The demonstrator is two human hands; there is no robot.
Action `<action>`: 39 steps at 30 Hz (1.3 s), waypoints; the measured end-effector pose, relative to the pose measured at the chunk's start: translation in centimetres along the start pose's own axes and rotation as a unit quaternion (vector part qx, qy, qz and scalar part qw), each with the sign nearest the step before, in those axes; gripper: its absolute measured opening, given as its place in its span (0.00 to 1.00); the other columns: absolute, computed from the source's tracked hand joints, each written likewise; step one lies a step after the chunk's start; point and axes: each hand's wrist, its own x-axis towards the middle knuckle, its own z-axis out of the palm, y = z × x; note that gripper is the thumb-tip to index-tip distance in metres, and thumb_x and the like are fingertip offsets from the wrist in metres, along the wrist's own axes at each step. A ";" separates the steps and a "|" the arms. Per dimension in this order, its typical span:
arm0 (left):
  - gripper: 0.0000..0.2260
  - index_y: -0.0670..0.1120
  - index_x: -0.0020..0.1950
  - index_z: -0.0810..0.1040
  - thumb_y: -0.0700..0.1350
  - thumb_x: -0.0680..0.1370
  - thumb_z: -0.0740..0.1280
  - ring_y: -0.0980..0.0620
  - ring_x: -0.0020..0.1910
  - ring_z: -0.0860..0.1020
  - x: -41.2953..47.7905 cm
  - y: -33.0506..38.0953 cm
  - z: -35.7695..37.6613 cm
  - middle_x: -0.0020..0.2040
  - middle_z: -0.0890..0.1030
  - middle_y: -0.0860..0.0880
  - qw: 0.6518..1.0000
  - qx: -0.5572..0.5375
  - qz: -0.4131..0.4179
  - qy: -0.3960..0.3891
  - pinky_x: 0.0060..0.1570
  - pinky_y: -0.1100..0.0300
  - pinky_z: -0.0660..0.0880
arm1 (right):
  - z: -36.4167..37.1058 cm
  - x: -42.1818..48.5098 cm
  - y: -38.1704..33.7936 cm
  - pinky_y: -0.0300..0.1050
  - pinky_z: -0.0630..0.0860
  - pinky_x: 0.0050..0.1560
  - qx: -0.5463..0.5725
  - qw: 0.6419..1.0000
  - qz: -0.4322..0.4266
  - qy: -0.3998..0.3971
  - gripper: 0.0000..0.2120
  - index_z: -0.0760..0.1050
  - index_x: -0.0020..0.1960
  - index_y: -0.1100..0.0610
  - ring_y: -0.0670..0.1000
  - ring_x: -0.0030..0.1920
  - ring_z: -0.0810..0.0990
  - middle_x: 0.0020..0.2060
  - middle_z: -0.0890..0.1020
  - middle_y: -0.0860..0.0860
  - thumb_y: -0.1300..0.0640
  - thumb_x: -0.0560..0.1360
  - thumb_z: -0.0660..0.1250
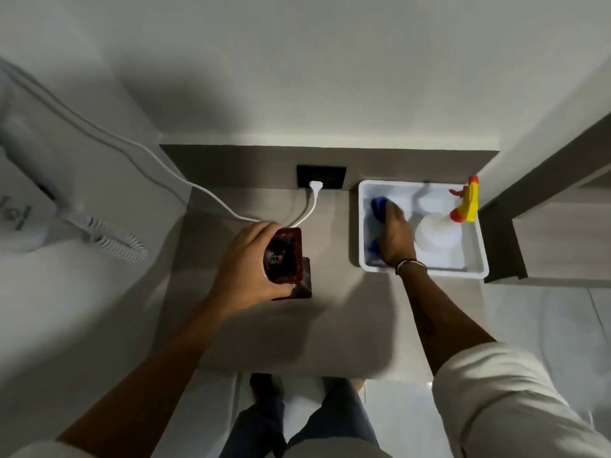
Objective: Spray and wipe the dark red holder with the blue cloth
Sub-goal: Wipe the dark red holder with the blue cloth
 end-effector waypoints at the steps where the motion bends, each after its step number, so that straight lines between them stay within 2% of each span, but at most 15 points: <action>1: 0.45 0.50 0.75 0.74 0.60 0.60 0.81 0.49 0.71 0.73 -0.2 -0.6 -0.2 0.71 0.75 0.51 1.000 -0.026 0.001 0.002 0.71 0.50 0.73 | -0.4 -1.2 -0.5 0.59 0.66 0.82 0.050 0.997 0.027 0.056 0.31 0.60 0.84 0.64 0.66 0.81 0.66 0.82 0.66 0.64 0.71 0.83 0.60; 5: 0.45 0.56 0.76 0.71 0.56 0.60 0.82 0.58 0.68 0.74 -1.6 -4.0 -0.2 0.68 0.74 0.61 0.994 -0.112 0.000 0.005 0.69 0.65 0.71 | -0.1 -8.8 -3.6 0.31 0.72 0.74 0.216 0.954 0.015 0.207 0.30 0.64 0.81 0.71 0.44 0.78 0.73 0.78 0.70 0.62 0.78 0.79 0.57; 6: 0.45 0.58 0.75 0.71 0.56 0.59 0.82 0.60 0.67 0.73 -2.2 -4.7 -0.2 0.67 0.72 0.65 0.992 -0.129 -0.001 0.004 0.67 0.69 0.70 | 0.6 -11.2 -4.5 0.31 0.71 0.75 0.221 0.948 0.012 0.230 0.30 0.65 0.80 0.72 0.44 0.77 0.73 0.78 0.71 0.62 0.80 0.78 0.57; 8: 0.46 0.58 0.75 0.71 0.55 0.58 0.81 0.56 0.67 0.75 -3.4 -5.8 0.2 0.65 0.72 0.64 0.989 -0.150 -0.011 0.001 0.67 0.66 0.72 | 2.9 -15.3 -6.5 0.49 0.68 0.82 0.202 0.955 -0.024 0.218 0.30 0.66 0.80 0.70 0.55 0.78 0.72 0.78 0.72 0.61 0.80 0.79 0.57; 11: 0.45 0.67 0.74 0.70 0.53 0.58 0.80 0.64 0.65 0.75 -4.4 -6.6 0.6 0.65 0.71 0.73 0.986 -0.166 -0.004 0.011 0.66 0.70 0.71 | 6.6 -19.7 -12.6 0.66 0.69 0.80 0.244 0.956 -0.123 0.109 0.23 0.71 0.81 0.53 0.66 0.79 0.72 0.79 0.74 0.62 0.63 0.88 0.56; 13: 0.45 0.73 0.72 0.70 0.53 0.57 0.79 0.74 0.63 0.73 -4.8 -7.2 0.6 0.65 0.70 0.78 0.986 -0.167 0.002 0.007 0.62 0.78 0.68 | 9.9 -21.1 -15.0 0.59 0.58 0.87 0.212 0.949 -0.232 0.024 0.34 0.57 0.87 0.45 0.62 0.87 0.57 0.87 0.58 0.59 0.65 0.84 0.55; 14: 0.45 0.68 0.74 0.71 0.54 0.57 0.79 0.77 0.64 0.71 -5.2 -7.8 0.7 0.65 0.70 0.78 0.985 -0.170 -0.005 0.006 0.62 0.80 0.67 | 11.0 -21.0 -14.3 0.53 0.53 0.89 0.162 0.953 -0.254 0.031 0.42 0.48 0.88 0.48 0.59 0.89 0.49 0.89 0.49 0.57 0.70 0.80 0.59; 17: 0.50 0.45 0.78 0.73 0.56 0.56 0.79 0.82 0.65 0.68 -6.3 -9.0 1.4 0.67 0.68 0.79 0.982 -0.180 -0.041 0.023 0.61 0.83 0.63 | 10.3 -18.5 -9.6 0.54 0.49 0.89 0.016 0.990 -0.139 0.022 0.45 0.40 0.88 0.57 0.60 0.89 0.39 0.86 0.36 0.55 0.73 0.81 0.62; 19: 0.49 0.48 0.77 0.72 0.55 0.56 0.79 0.81 0.64 0.68 -6.3 -8.6 1.5 0.66 0.66 0.82 0.983 -0.180 -0.030 0.021 0.60 0.84 0.64 | 9.6 -17.8 -10.0 0.57 0.52 0.88 0.053 0.995 -0.079 0.012 0.43 0.42 0.88 0.59 0.61 0.89 0.41 0.88 0.40 0.57 0.73 0.81 0.62; 23: 0.41 0.61 0.70 0.74 0.53 0.56 0.81 0.69 0.61 0.76 -5.3 -8.1 1.0 0.64 0.73 0.73 0.984 -0.176 -0.015 0.006 0.62 0.74 0.71 | 11.7 -20.1 -15.7 0.51 0.48 0.89 0.142 0.954 -0.264 -0.011 0.45 0.42 0.89 0.54 0.56 0.89 0.45 0.89 0.44 0.54 0.70 0.76 0.57; 28: 0.44 0.61 0.70 0.68 0.55 0.55 0.80 0.74 0.60 0.72 -5.4 -7.7 0.7 0.64 0.68 0.78 0.989 -0.144 -0.017 0.023 0.57 0.82 0.65 | 9.4 -17.9 -8.8 0.55 0.51 0.88 0.081 0.992 -0.095 -0.026 0.41 0.43 0.88 0.59 0.58 0.89 0.41 0.87 0.38 0.54 0.74 0.82 0.61; 32: 0.44 0.61 0.73 0.71 0.56 0.57 0.80 0.66 0.62 0.77 -4.7 -7.3 0.8 0.64 0.71 0.74 0.990 -0.137 -0.004 0.014 0.60 0.75 0.70 | 11.9 -20.4 -14.6 0.35 0.44 0.86 0.161 0.959 -0.233 -0.006 0.48 0.39 0.88 0.52 0.54 0.89 0.41 0.88 0.39 0.52 0.71 0.77 0.60; 34: 0.43 0.59 0.71 0.71 0.55 0.56 0.80 0.65 0.60 0.77 -5.2 -7.8 0.6 0.63 0.72 0.74 0.990 -0.137 -0.009 0.020 0.59 0.76 0.70 | 12.0 -19.5 -13.6 0.47 0.50 0.89 0.139 0.958 -0.251 0.012 0.45 0.43 0.88 0.57 0.56 0.89 0.44 0.89 0.43 0.55 0.73 0.78 0.60; 36: 0.43 0.61 0.70 0.71 0.55 0.56 0.80 0.71 0.61 0.75 -5.8 -8.2 0.6 0.63 0.71 0.75 0.988 -0.145 -0.036 0.034 0.58 0.81 0.67 | 10.7 -18.1 -10.2 0.57 0.52 0.89 0.103 0.983 -0.151 0.016 0.40 0.49 0.88 0.61 0.59 0.89 0.48 0.88 0.48 0.59 0.73 0.81 0.62; 39: 0.43 0.62 0.75 0.74 0.59 0.61 0.83 0.63 0.67 0.78 -6.0 -8.1 0.7 0.70 0.78 0.61 0.961 -0.226 -0.148 0.053 0.66 0.65 0.76 | 8.6 -17.6 -7.2 0.39 0.56 0.86 0.227 0.973 0.001 0.038 0.35 0.55 0.86 0.64 0.57 0.85 0.61 0.85 0.61 0.59 0.76 0.81 0.59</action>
